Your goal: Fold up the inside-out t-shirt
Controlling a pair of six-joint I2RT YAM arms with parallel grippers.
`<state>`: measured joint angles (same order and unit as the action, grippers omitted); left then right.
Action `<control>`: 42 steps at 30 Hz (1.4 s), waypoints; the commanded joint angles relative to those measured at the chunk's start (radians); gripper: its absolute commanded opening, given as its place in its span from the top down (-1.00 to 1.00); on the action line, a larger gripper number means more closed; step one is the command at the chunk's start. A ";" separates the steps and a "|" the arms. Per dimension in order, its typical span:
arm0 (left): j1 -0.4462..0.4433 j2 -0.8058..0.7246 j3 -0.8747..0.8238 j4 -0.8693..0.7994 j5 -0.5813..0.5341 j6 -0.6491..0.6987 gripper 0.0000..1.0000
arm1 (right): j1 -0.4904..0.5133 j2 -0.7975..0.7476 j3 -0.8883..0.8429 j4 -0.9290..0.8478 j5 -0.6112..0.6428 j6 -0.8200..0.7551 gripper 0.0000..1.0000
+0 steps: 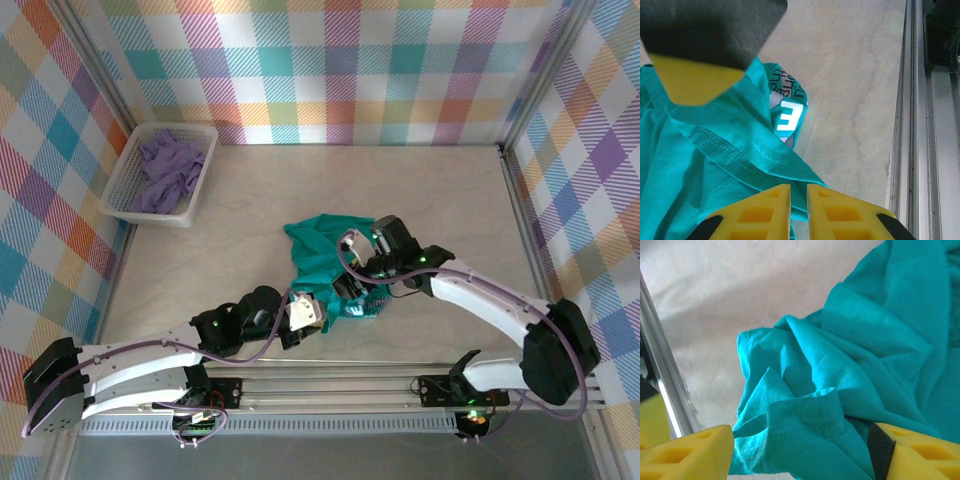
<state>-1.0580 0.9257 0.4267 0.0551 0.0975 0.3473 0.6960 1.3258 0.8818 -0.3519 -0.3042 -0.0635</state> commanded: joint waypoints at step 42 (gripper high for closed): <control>0.356 0.039 0.048 0.174 0.325 -0.491 -0.85 | -0.200 -0.066 -0.089 0.415 -0.331 0.197 0.90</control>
<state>-0.6914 0.9527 0.4301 0.2165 0.3363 -0.1402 0.5022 1.2430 0.7650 0.0372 -0.6361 0.1028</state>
